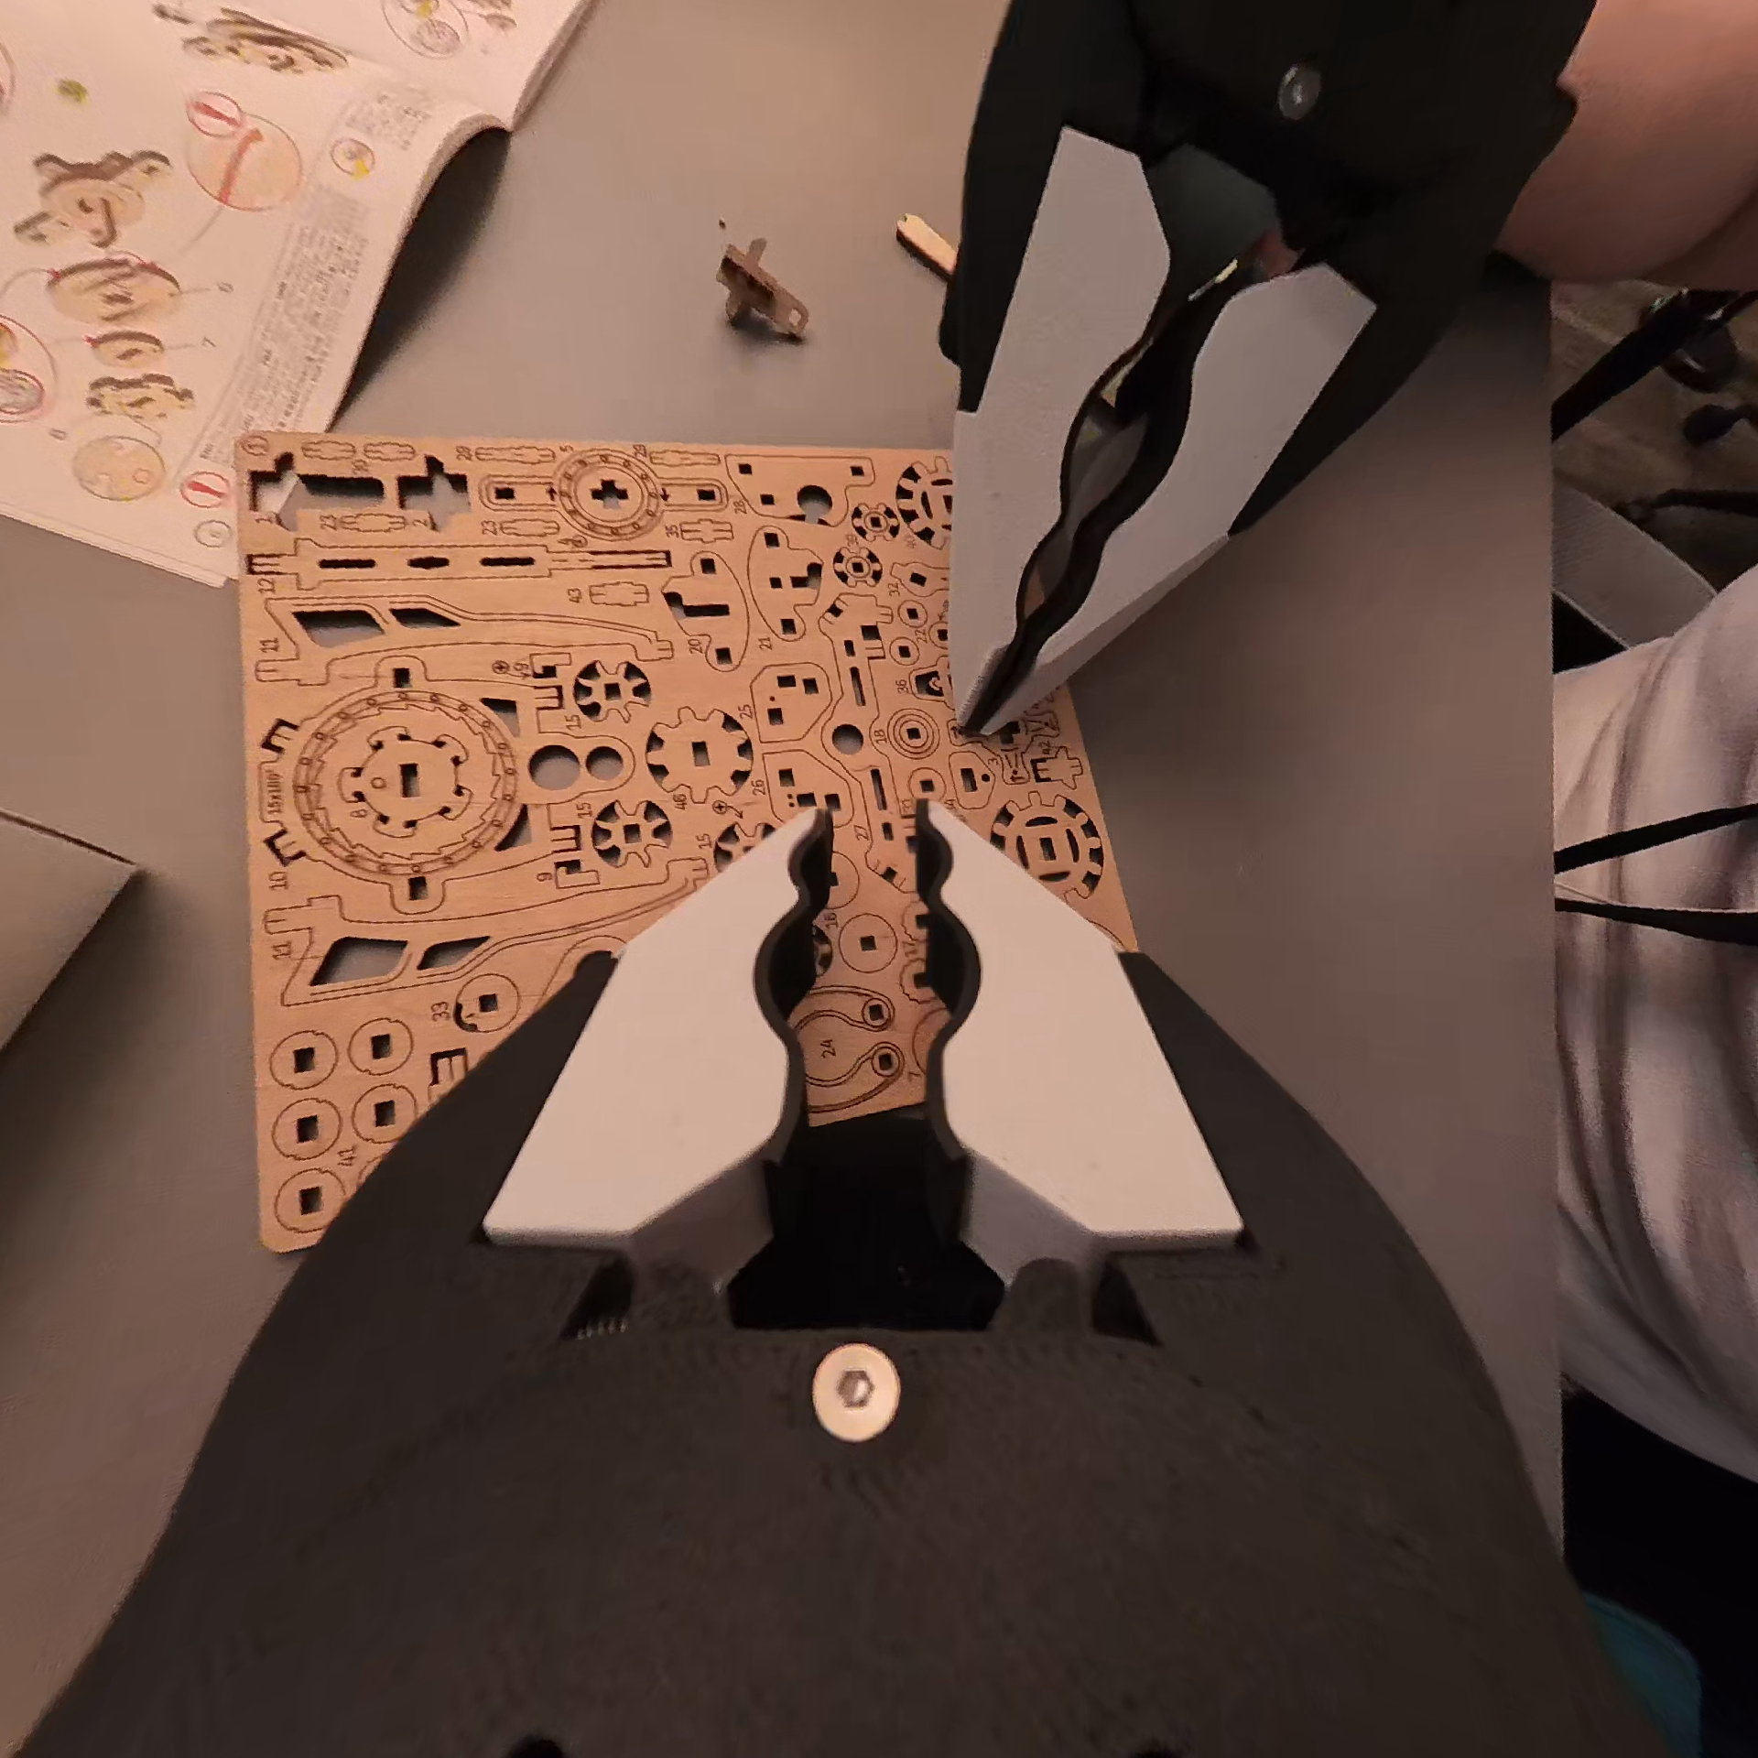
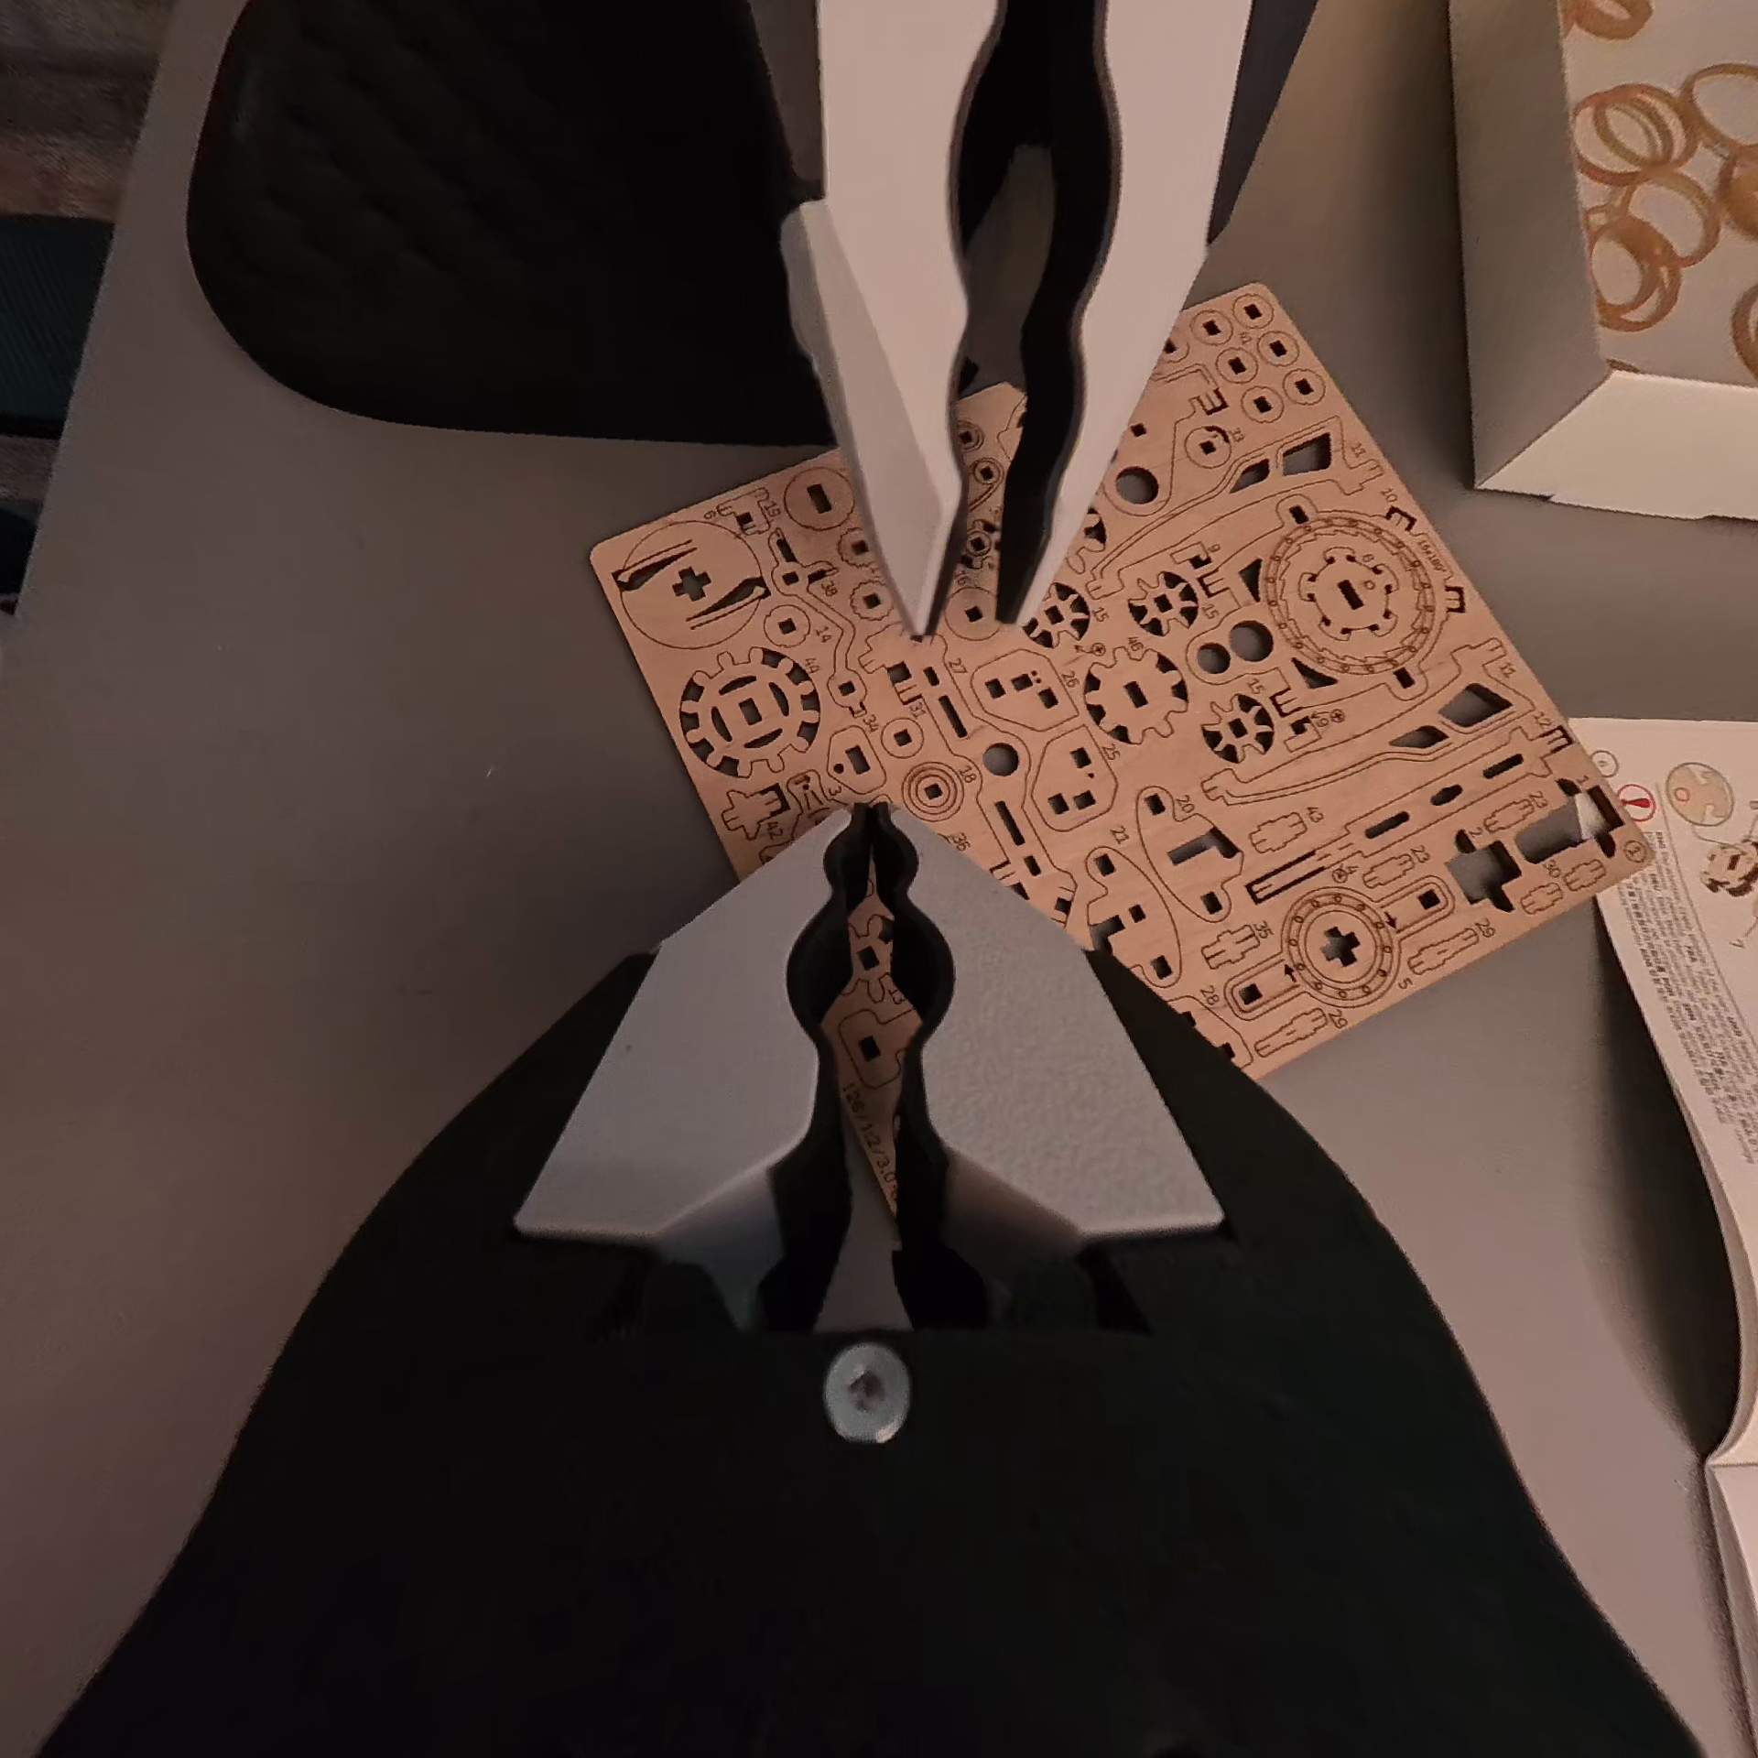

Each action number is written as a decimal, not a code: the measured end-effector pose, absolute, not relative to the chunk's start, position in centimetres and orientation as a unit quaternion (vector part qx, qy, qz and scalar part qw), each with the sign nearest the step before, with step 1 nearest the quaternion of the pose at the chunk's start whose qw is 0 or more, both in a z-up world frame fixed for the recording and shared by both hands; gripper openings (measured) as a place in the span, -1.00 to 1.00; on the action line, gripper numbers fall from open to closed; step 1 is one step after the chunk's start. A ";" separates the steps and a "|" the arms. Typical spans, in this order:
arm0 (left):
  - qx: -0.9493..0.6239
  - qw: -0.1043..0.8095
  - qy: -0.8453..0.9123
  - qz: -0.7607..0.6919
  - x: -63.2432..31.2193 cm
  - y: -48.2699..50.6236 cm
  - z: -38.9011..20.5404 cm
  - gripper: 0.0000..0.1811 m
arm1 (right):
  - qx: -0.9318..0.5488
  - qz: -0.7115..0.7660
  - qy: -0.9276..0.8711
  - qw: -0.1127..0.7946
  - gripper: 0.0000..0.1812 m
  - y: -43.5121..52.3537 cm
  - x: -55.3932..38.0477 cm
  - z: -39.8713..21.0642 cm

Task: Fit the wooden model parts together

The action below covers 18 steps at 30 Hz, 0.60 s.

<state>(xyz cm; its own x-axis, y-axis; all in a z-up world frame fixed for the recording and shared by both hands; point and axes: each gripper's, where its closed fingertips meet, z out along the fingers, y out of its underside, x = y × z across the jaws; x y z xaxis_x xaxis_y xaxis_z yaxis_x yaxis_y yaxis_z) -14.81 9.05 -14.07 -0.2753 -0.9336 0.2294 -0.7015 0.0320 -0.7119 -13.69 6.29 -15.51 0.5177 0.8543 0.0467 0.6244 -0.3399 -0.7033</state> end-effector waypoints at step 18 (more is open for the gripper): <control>-0.655 0.105 0.642 -0.386 -13.7 12.6 -13.8 -0.72 | -0.792 0.200 -0.471 0.333 -1.00 4.5 -13.4 -15.5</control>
<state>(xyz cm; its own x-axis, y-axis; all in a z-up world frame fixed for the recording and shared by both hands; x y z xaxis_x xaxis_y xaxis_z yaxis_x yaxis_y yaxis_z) -13.75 12.62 -13.81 -0.1211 -0.9208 0.3708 -0.7589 -0.1549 -0.6325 -13.41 4.50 -15.51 0.4771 0.8789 -0.0034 0.6125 -0.3352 -0.7159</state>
